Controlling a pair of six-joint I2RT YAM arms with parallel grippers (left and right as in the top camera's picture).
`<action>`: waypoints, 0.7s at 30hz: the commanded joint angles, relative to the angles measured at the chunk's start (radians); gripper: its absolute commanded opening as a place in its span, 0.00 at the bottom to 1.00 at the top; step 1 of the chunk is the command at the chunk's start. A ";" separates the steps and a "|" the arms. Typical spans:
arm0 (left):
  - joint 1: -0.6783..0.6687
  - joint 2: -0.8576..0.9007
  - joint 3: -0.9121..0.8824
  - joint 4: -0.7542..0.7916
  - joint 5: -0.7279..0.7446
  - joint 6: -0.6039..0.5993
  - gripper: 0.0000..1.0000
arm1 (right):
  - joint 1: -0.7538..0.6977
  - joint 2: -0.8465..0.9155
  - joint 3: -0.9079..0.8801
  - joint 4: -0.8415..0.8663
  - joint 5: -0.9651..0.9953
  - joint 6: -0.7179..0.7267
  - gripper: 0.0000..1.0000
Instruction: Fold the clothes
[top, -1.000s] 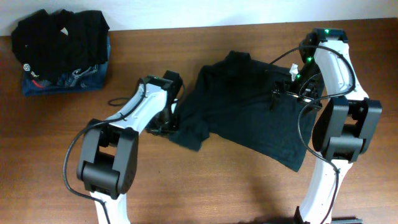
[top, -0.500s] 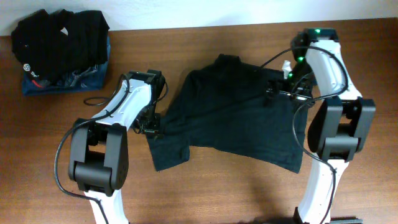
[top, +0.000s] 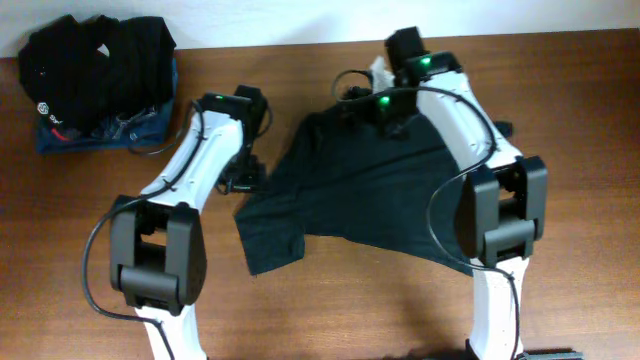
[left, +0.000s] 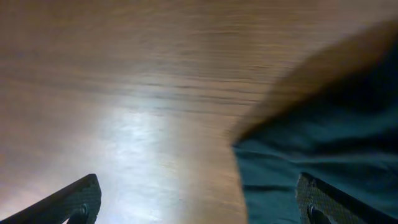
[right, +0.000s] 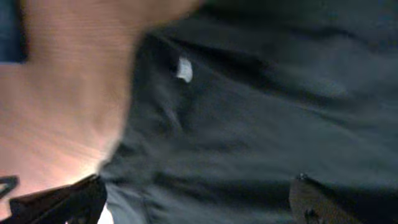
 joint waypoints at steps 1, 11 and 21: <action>0.095 -0.005 0.014 -0.017 -0.035 -0.058 0.99 | 0.060 0.037 0.002 0.057 -0.017 0.112 0.99; 0.293 -0.004 0.013 -0.045 -0.005 -0.080 0.99 | 0.145 0.150 0.002 0.230 0.053 0.220 0.96; 0.292 -0.004 0.013 -0.027 -0.005 -0.080 0.99 | 0.171 0.185 0.002 0.289 0.029 0.220 0.77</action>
